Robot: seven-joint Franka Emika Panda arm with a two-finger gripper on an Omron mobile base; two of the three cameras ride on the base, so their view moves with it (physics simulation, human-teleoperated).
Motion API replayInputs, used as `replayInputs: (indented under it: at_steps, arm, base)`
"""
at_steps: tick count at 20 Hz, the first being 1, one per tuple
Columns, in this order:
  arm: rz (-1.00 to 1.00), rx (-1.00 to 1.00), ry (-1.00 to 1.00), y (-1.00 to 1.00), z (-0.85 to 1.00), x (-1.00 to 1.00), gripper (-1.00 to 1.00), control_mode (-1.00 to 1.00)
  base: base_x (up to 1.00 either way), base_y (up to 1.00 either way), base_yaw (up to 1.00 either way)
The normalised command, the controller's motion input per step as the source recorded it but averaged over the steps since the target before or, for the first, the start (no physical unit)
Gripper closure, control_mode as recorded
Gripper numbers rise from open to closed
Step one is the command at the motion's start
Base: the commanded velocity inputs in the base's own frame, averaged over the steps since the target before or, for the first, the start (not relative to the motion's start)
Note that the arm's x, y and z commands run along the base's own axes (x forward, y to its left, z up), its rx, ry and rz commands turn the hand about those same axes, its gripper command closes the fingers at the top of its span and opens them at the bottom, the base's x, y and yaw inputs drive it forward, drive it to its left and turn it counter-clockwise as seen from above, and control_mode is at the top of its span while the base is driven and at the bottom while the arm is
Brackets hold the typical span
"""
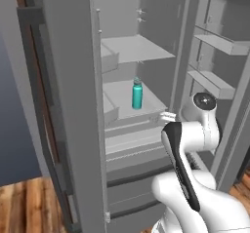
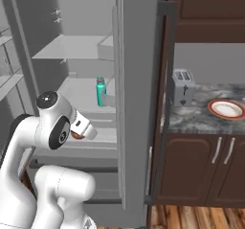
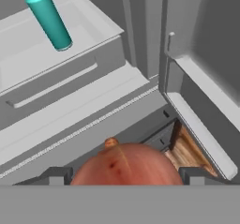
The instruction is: Pick onion from the fridge and place it on the plate on the counter.
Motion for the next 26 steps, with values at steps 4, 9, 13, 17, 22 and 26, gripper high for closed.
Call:
replayInputs:
  at_steps: [4, 9, 13, 17, 22, 26]
  arm:
    - [0.00, 0.00, 0.00, 0.00, 0.00, 0.00, 1.00, 1.00]
    - [0.00, 0.00, 0.00, 0.00, 0.00, 0.00, 1.00, 1.00]
    - [0.00, 0.00, 0.00, 0.00, 0.00, 0.00, 1.00, 1.00]
    - [0.00, 0.00, 0.00, 0.00, 0.00, 0.00, 1.00, 1.00]
    - [0.00, 0.00, 0.00, 0.00, 0.00, 0.00, 1.00, 1.00]
    - [0.00, 0.00, 0.00, 0.00, 0.00, 0.00, 1.00, 1.00]
  base:
    - [0.00, 0.46, -0.31]
    - [0.00, 0.42, -0.31]
    - [-0.04, 0.37, -0.34]
    - [-0.21, 0.43, -0.37]
    - [-0.18, 0.62, -0.34]
    - [-0.39, 0.50, -0.32]
